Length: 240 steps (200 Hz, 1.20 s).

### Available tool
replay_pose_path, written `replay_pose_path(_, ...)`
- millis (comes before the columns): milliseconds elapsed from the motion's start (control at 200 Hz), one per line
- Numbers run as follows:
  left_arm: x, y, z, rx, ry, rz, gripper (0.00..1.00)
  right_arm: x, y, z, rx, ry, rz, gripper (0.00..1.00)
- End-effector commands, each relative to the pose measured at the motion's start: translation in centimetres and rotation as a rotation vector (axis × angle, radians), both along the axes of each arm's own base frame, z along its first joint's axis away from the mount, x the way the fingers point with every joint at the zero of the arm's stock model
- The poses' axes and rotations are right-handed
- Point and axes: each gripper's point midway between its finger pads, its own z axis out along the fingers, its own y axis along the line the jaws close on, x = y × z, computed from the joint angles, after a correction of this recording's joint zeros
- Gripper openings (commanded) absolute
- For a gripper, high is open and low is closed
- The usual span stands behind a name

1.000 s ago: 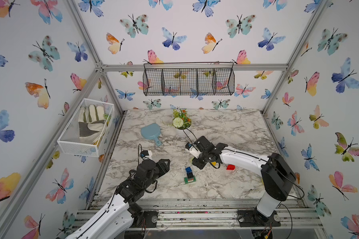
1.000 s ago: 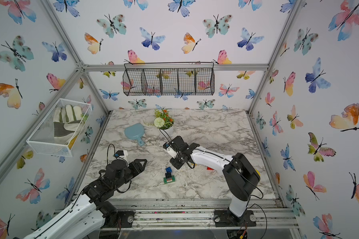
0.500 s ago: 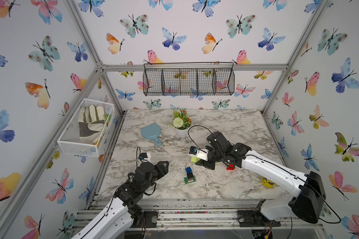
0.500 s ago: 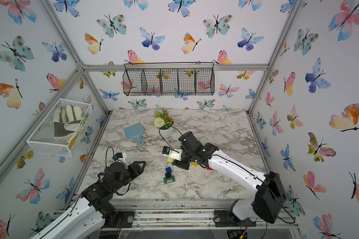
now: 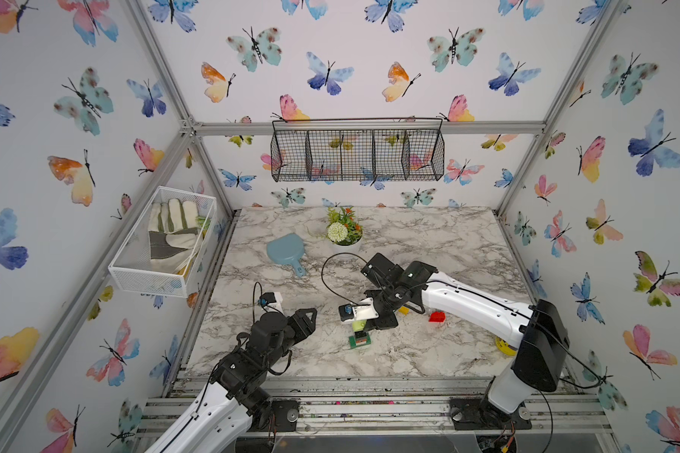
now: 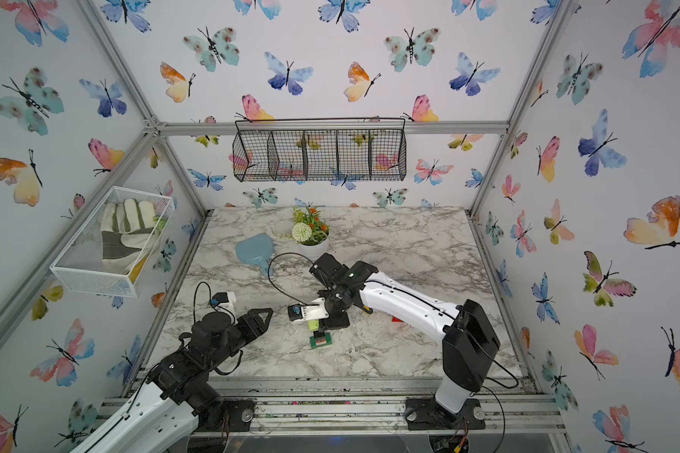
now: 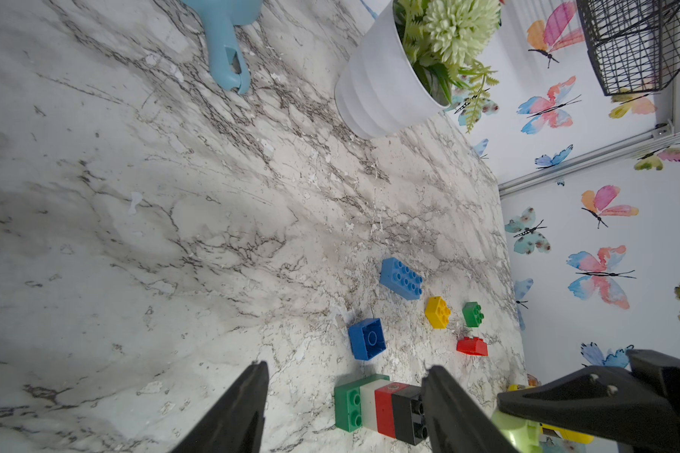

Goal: Assemble the number 1 with lego
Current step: Assemble the lego brick with the lego brick.

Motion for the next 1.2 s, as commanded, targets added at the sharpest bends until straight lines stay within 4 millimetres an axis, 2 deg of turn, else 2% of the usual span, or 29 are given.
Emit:
replay_pose_path(0, -0.2, 0.6, -0.5, 0.033, 0.006, 0.004, 0.68, -0.9, -0.1, -0.5, -0.061, 0.009, 0.053, 0.1)
replay_pose_path(145, -0.4, 0.6, -0.8, 0.033, 0.013, 0.004, 0.68, -0.9, 0.5, -1.6, -0.082, 0.011, 0.071, 0.1)
replay_pose_path(380, -0.4, 0.7, -0.9, 0.032, 0.014, 0.007, 0.68, 0.3, 0.3, -3.3, -0.146, -0.032, 0.062, 0.09)
replay_pose_path(731, -0.3, 0.6, -1.0, 0.026, 0.014, 0.009, 0.68, 0.3, 1.1, -3.5, -0.143, -0.019, 0.069, 0.09)
replay_pose_path(1196, -0.3, 0.7, -1.0, 0.025, 0.014, 0.011, 0.68, -0.5, 0.6, -4.4, -0.195, -0.003, 0.089, 0.06)
